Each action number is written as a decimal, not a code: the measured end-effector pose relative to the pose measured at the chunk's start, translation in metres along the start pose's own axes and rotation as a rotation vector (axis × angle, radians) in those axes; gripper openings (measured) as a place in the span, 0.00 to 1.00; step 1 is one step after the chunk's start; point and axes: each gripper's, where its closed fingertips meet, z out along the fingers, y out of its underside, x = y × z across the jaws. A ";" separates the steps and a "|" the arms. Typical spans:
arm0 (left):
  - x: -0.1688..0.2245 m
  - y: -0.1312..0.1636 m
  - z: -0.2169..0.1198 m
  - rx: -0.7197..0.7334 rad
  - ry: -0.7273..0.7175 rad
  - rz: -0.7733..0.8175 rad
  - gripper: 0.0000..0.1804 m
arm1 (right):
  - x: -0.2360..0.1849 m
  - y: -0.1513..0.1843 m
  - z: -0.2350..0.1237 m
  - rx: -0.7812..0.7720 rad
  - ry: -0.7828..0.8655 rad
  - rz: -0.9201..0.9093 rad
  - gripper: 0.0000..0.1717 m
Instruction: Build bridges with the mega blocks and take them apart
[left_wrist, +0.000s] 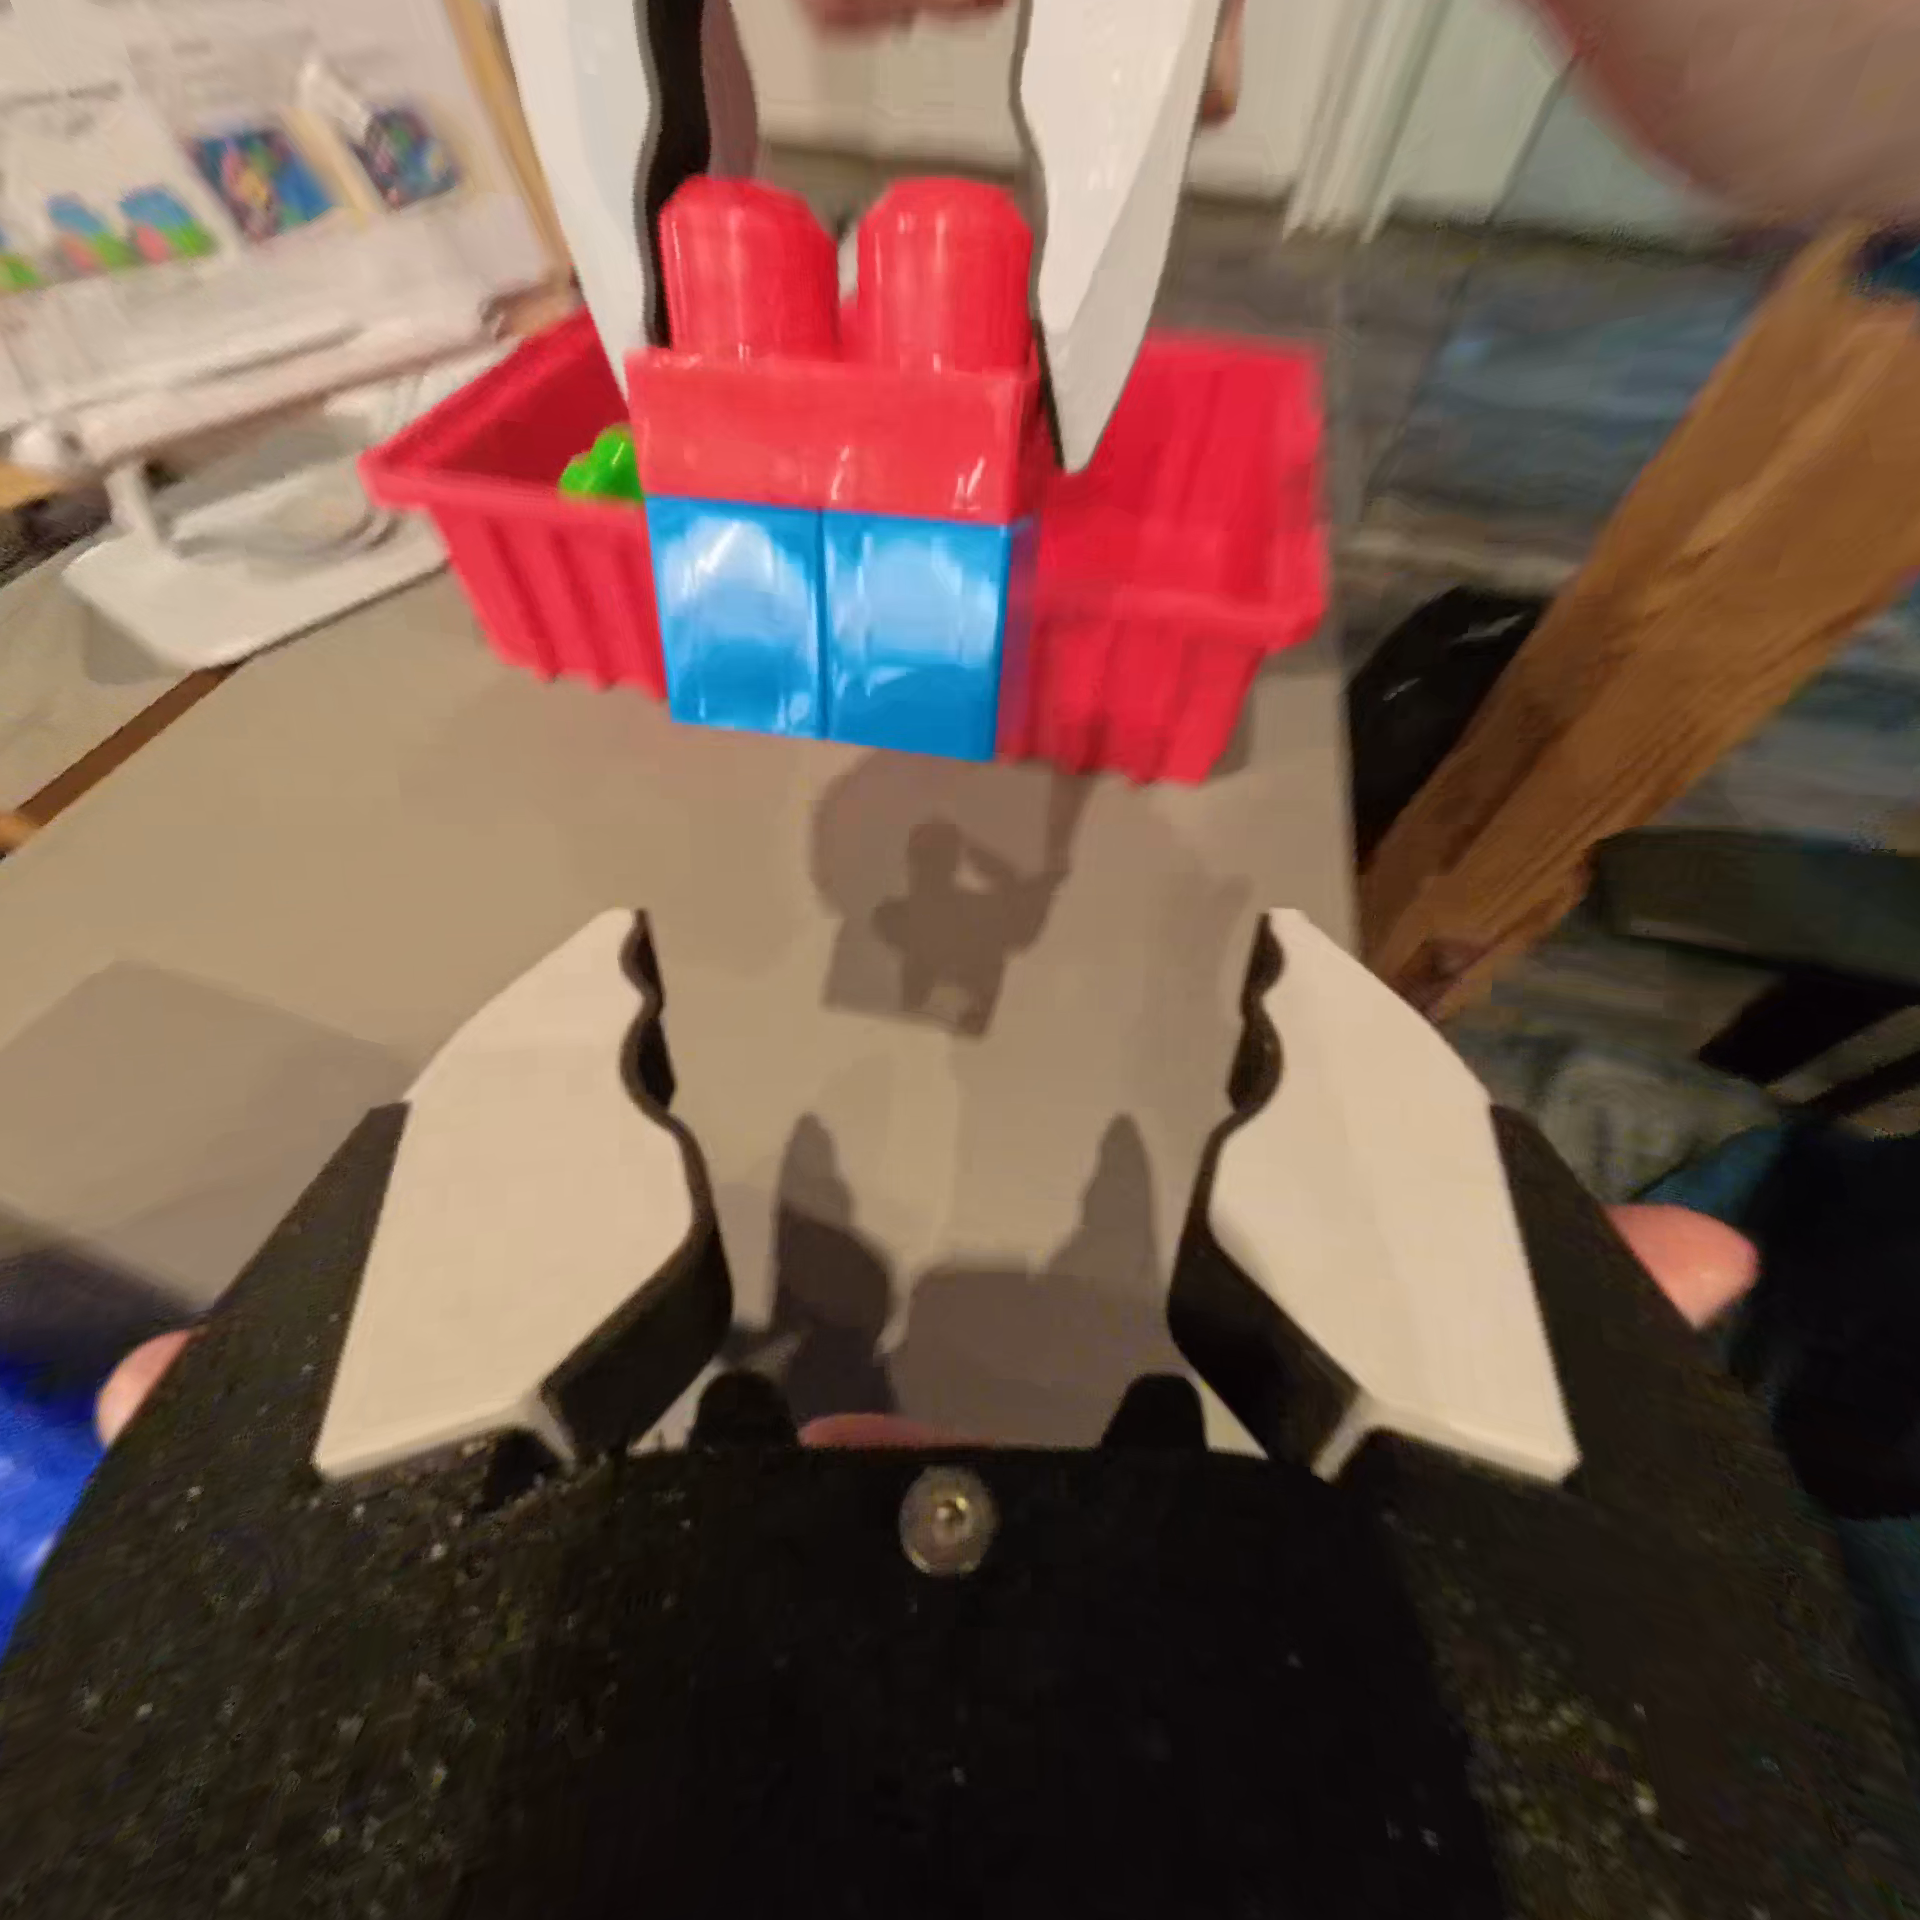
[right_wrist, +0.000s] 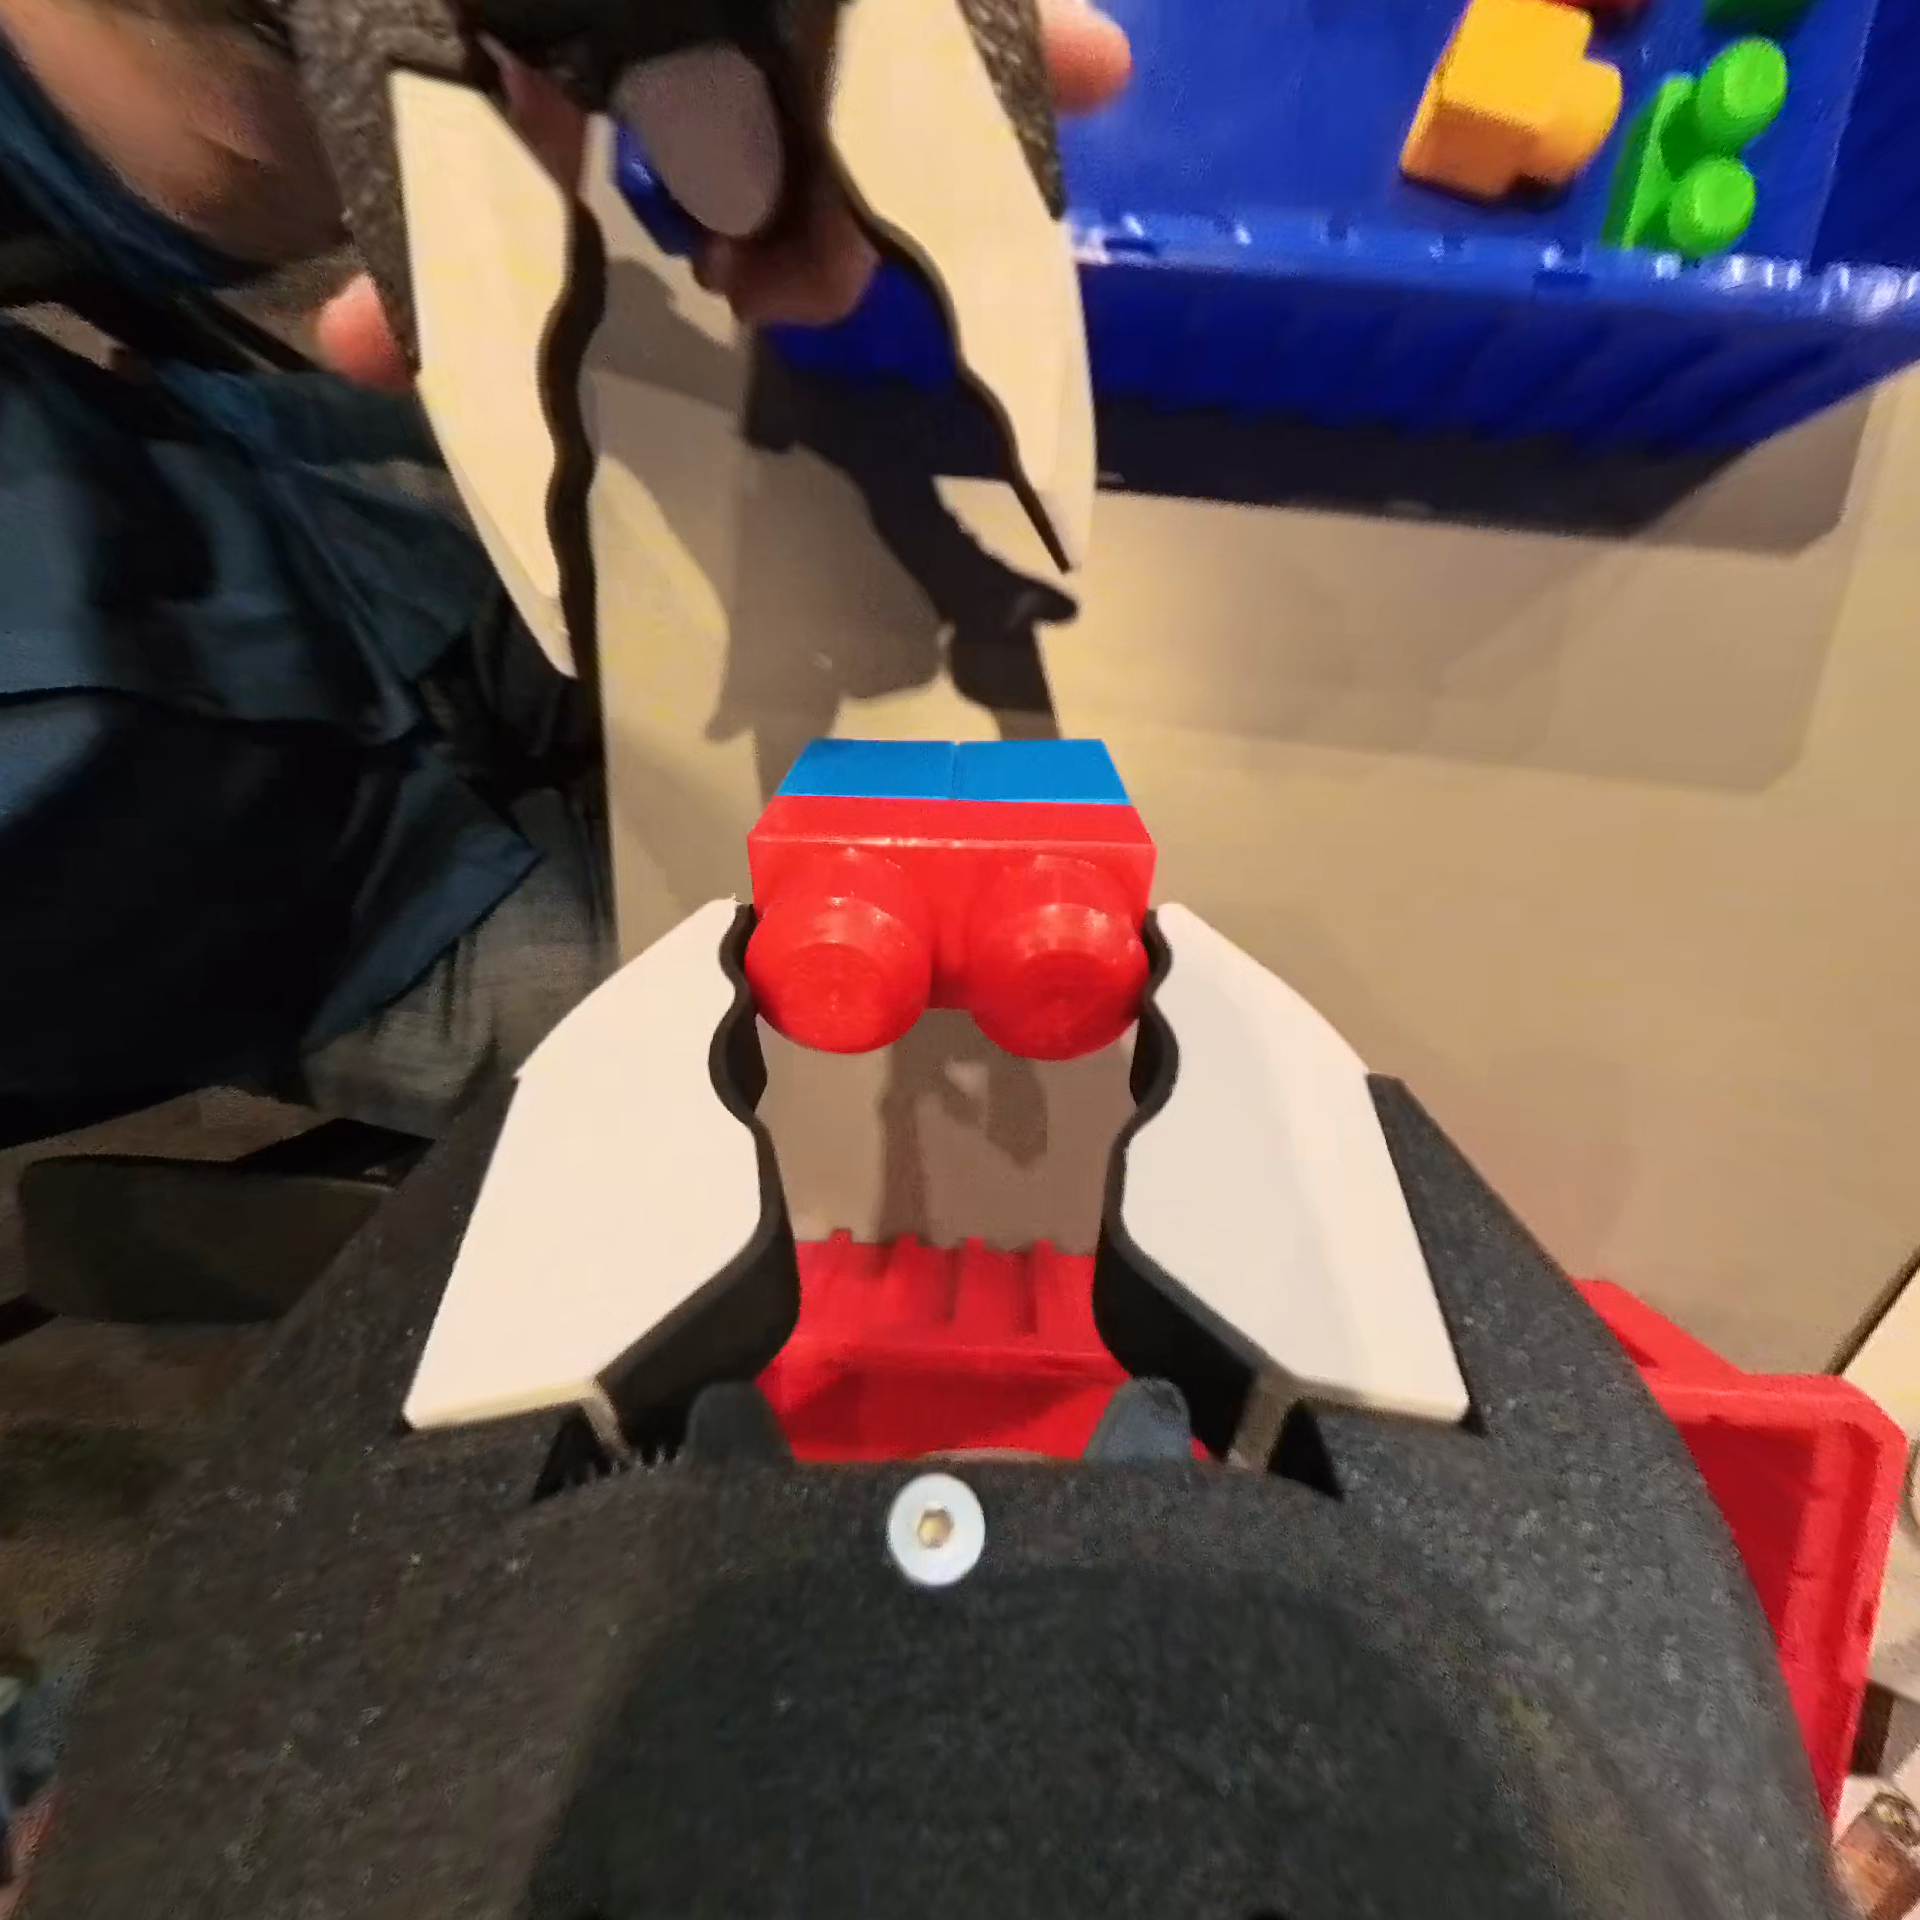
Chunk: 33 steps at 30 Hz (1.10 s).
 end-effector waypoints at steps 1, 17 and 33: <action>0.008 -0.013 -0.003 0.077 0.054 -0.025 0.60 | -0.006 -0.003 -0.004 0.013 -0.003 -0.013 0.40; 0.030 -0.033 0.010 0.141 0.073 0.015 0.60 | -0.046 -0.034 0.012 -0.035 -0.047 -0.107 0.40; 0.019 -0.023 0.011 0.067 0.007 -0.011 0.48 | -0.040 -0.040 0.023 -0.039 -0.040 -0.177 0.44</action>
